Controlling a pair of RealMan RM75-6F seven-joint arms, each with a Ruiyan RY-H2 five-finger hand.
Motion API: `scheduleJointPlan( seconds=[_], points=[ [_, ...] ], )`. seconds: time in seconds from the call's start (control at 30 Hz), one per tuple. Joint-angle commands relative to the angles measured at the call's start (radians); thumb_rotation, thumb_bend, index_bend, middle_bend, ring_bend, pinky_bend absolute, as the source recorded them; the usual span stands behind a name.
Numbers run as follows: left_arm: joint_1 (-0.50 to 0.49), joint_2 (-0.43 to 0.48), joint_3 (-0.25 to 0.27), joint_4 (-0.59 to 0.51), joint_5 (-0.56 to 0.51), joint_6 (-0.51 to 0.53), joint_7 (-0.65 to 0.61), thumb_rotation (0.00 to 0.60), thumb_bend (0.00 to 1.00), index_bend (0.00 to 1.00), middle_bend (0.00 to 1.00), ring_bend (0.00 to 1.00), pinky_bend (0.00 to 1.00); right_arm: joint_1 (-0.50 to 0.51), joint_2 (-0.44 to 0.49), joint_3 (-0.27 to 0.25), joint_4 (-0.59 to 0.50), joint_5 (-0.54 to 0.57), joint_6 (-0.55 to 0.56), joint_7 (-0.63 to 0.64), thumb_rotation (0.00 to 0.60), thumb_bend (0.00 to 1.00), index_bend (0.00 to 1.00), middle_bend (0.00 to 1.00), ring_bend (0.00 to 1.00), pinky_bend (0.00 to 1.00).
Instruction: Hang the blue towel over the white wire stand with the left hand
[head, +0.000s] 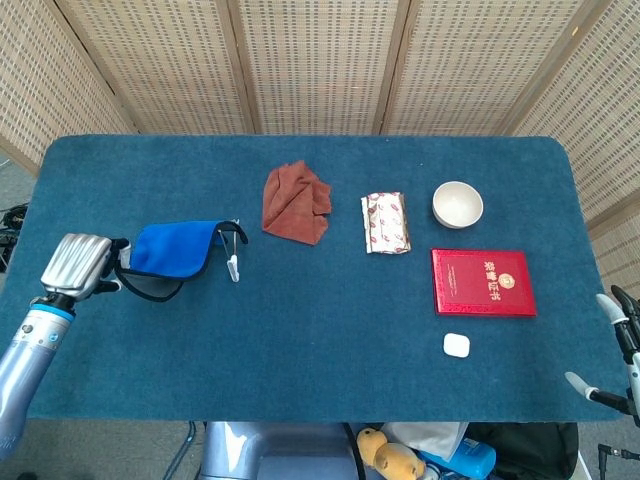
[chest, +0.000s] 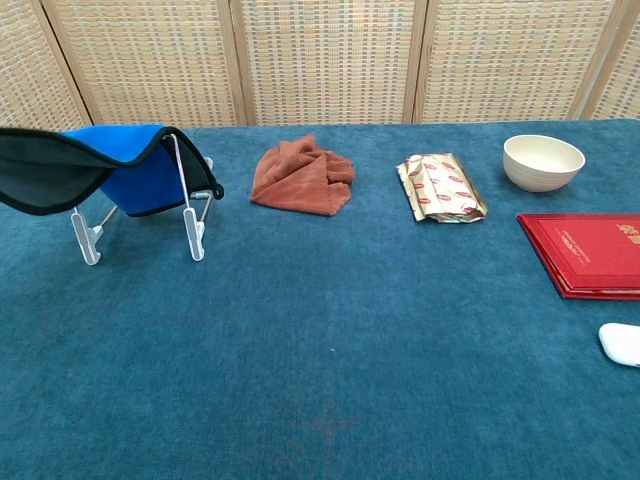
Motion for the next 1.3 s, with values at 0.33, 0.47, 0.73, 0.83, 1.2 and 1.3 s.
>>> scheduleJointPlan(
  seconds=[0.33, 0.47, 0.73, 0.83, 1.2, 1.3],
  points=[
    [0.019, -0.095, 0.057, 0.136, 0.171, 0.021, -0.103, 0.600, 0.08, 0.00, 0.00, 0.13, 0.47, 0.000, -0.004, -0.006, -0.006, -0.013, -0.001, -0.021, 0.600, 0.00, 0.02, 0.00, 0.00, 0.00],
    [0.031, -0.087, 0.081, 0.162, 0.264, 0.041, -0.215, 0.572, 0.03, 0.00, 0.00, 0.00, 0.27, -0.004, -0.002, -0.008, -0.006, -0.018, 0.009, -0.017, 0.600, 0.00, 0.02, 0.00, 0.00, 0.00],
    [0.081, -0.063, 0.073, 0.187, 0.330, 0.165, -0.301, 0.584, 0.01, 0.00, 0.00, 0.00, 0.15, -0.009, 0.002, -0.009, -0.006, -0.024, 0.023, -0.005, 0.600, 0.00, 0.02, 0.00, 0.00, 0.00],
    [0.116, -0.045, 0.068, 0.177, 0.346, 0.233, -0.350, 0.600, 0.01, 0.00, 0.00, 0.00, 0.14, -0.010, 0.002, -0.009, -0.006, -0.026, 0.026, -0.005, 0.600, 0.00, 0.02, 0.00, 0.00, 0.00],
    [0.341, 0.006, 0.114, -0.022, 0.231, 0.469, -0.059, 0.600, 0.02, 0.00, 0.00, 0.00, 0.03, -0.009, -0.015, 0.000, 0.001, -0.016, 0.029, -0.047, 0.600, 0.00, 0.02, 0.00, 0.00, 0.00],
    [0.410, -0.010, 0.132, -0.068, 0.223, 0.547, -0.003, 0.600, 0.02, 0.00, 0.00, 0.00, 0.01, -0.009, -0.035, 0.001, 0.002, -0.025, 0.035, -0.093, 0.600, 0.00, 0.02, 0.00, 0.00, 0.00]
  ],
)
